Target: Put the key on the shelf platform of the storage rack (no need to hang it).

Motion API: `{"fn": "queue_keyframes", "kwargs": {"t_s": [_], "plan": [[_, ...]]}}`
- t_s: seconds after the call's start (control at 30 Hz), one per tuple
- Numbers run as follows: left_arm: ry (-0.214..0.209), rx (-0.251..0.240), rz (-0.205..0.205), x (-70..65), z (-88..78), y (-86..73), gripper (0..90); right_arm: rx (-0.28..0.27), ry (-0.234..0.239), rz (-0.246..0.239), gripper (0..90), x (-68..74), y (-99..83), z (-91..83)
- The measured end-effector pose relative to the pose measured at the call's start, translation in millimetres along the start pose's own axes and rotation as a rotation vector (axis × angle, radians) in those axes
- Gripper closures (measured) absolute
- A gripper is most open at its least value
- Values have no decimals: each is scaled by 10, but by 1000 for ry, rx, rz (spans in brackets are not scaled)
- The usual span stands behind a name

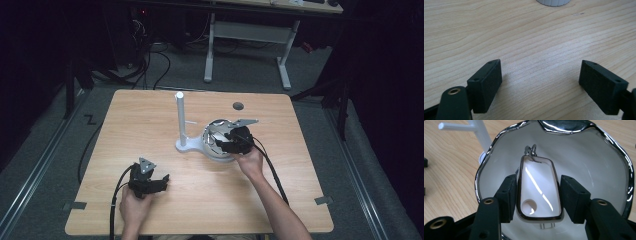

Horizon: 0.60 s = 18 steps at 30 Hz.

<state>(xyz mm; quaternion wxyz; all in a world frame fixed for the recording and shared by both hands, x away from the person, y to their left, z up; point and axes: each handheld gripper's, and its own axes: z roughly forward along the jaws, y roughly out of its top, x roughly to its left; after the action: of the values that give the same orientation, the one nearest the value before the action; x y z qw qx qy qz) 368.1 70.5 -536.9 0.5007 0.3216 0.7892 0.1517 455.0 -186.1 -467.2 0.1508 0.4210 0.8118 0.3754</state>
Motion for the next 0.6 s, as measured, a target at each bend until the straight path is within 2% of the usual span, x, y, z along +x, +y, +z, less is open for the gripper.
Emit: {"fn": "queue_keyframes", "kwargs": {"t_s": [0.23, 0.43, 0.5, 0.6], "plan": [[-1, 1, 2, 1, 0, 0, 187, 28, 1, 3, 433, -32, -23, 20], [0, 0, -1, 0, -1, 0, 187, -6, -15, -19, 431, -20, -5, -88], [-1, 0, 1, 1, 0, 0, 187, -23, -3, -6, 434, -35, -2, -143], [-1, 1, 2, 1, -1, 0, 187, -34, -21, -15, 445, -51, 9, -216]]}}
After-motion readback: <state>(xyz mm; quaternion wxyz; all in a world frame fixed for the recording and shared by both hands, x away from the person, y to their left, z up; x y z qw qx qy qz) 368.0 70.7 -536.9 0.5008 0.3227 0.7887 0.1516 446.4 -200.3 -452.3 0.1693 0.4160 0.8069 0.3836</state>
